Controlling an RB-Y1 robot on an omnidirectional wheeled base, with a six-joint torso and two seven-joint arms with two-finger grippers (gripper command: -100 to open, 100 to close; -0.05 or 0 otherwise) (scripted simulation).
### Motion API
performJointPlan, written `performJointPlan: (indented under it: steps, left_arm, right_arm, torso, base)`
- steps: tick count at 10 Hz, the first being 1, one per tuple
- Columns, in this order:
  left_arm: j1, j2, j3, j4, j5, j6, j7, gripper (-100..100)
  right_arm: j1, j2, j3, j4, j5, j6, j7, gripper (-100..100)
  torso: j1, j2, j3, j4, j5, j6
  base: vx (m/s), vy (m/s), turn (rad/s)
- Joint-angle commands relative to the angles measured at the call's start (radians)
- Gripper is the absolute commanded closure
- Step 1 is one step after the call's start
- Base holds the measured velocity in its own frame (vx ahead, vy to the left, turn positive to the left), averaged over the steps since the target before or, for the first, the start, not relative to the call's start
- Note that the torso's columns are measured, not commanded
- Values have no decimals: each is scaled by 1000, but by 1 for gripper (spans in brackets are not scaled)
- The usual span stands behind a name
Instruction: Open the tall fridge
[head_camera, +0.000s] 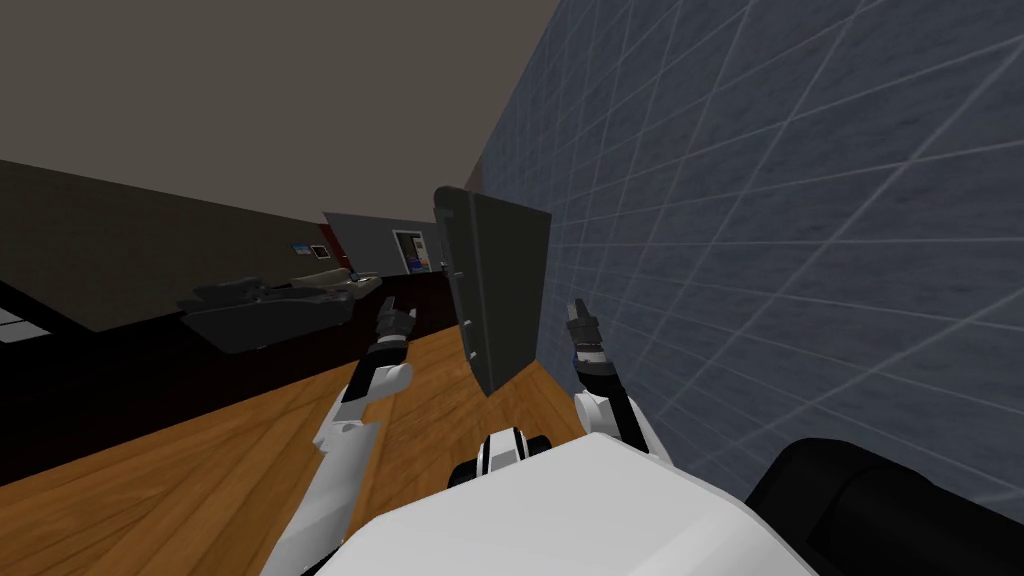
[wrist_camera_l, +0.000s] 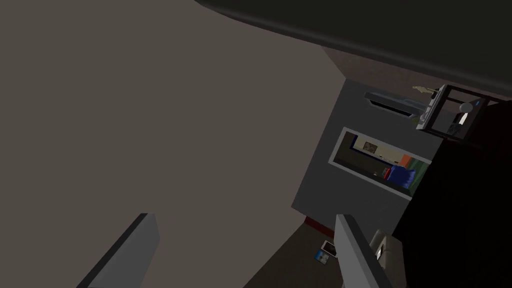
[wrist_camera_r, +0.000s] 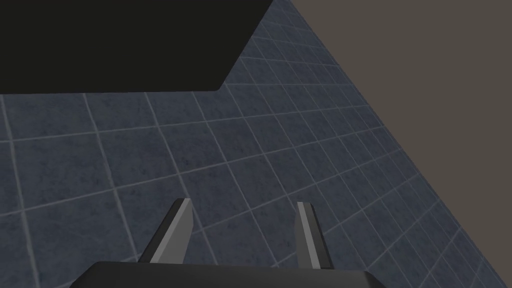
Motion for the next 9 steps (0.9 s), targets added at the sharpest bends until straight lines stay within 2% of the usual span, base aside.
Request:
performJointPlan:
  steps: [1,2,3,4,5,6,7,8,9]
  left_arm:
    - [-72,9,24,68,16,51,8,-100]
    - [-93,9,24,71,16,51,8,-100]
    - [-132,13,39,111,26,81,12,-100]
    - [-146,13,39,119,26,81,12,-100]
    - [-185,18,53,164,36,112,17,-100]
    - [-200,18,53,168,36,112,17,-100]
    - [-243,21,68,219,45,143,21,-100]
    - [-253,21,68,219,45,143,21,-100]
    - [-291,25,82,262,55,174,26,-100]
  right_arm:
    - [0,0,0,0,0,0,0,0]
    - [0,0,0,0,0,0,0,0]
    - [0,0,0,0,0,0,0,0]
    - [0,0,0,0,0,0,0,0]
    - [0,0,0,0,0,0,0,0]
    - [0,0,0,0,0,0,0,0]
    - [0,0,0,0,0,0,0,0]
    - [0,0,0,0,0,0,0,0]
    - [0,0,0,0,0,0,0,0]
  torso:
    - [1,0,0,0,0,0]
    - [-1,0,0,0,0,0]
    - [0,0,0,0,0,0]
    - [0,-1,0,0,0,0]
    - [0,0,0,0,0,0]
    - [-2,0,0,0,-1,0]
    - [-1,0,0,0,-1,1]
    - [-1,-1,-1,0,0,0]
    - [0,-1,-1,0,0,0]
  base:
    - [13,-118,145]
    - [13,-98,72]
    - [16,-92,125]
    - [11,-86,74]
    - [1,-112,146]
    - [3,-101,65]
    - [21,-100,108]
    - [21,-86,70]
    - [10,-103,124]
